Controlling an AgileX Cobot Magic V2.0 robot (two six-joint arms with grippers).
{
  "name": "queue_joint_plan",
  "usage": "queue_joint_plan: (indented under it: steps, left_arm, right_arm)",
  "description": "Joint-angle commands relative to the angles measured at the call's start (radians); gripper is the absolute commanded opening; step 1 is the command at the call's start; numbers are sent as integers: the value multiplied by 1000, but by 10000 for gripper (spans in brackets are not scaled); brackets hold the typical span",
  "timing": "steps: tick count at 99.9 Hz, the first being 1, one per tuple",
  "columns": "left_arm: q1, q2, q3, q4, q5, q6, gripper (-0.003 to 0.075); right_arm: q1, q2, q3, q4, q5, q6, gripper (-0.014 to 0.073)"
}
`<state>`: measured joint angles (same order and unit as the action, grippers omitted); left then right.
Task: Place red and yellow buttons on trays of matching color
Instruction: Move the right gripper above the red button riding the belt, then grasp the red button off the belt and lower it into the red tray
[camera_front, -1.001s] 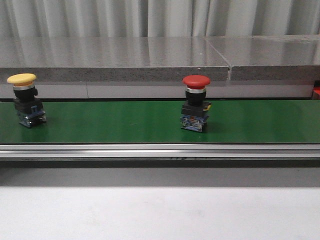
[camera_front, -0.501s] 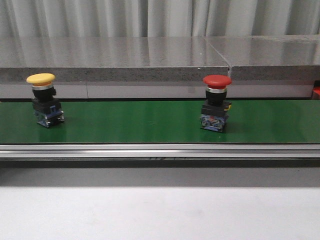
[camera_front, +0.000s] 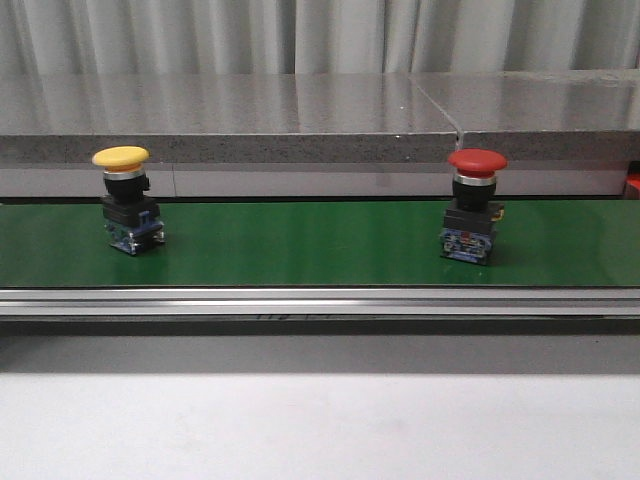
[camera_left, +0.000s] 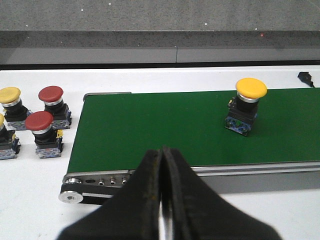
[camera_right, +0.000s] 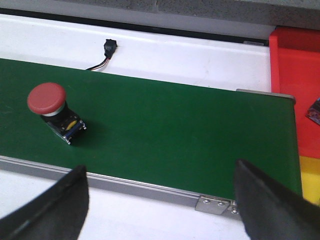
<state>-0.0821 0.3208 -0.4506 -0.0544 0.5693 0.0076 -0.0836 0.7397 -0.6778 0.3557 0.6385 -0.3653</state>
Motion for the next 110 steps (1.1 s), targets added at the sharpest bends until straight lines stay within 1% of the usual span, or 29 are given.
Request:
queue_joint_plan:
  steps: [1, 20, 38, 50, 83, 110]
  left_arm:
    - [-8, 8, -27, -12, -72, 0, -19]
    - [-8, 8, -27, -12, -72, 0, -19]
    - [-8, 8, -27, -12, -72, 0, -19]
    - [-8, 8, -27, -12, -72, 0, -19]
    - [-8, 8, -27, -12, -72, 0, -19]
    - [-8, 8, -27, -12, -72, 0, -19]
  right_arm:
    - [3, -6, -25, 33, -70, -6, 661]
    - [3, 33, -29, 89, -70, -6, 657]
    - [7, 161, -30, 112, -67, -6, 657]
    - [39, 257, -43, 112, -59, -14, 657]
    - [141, 489, -179, 111, -56, -37, 657]
    - [146, 667, -303, 110, -61, -43, 657]
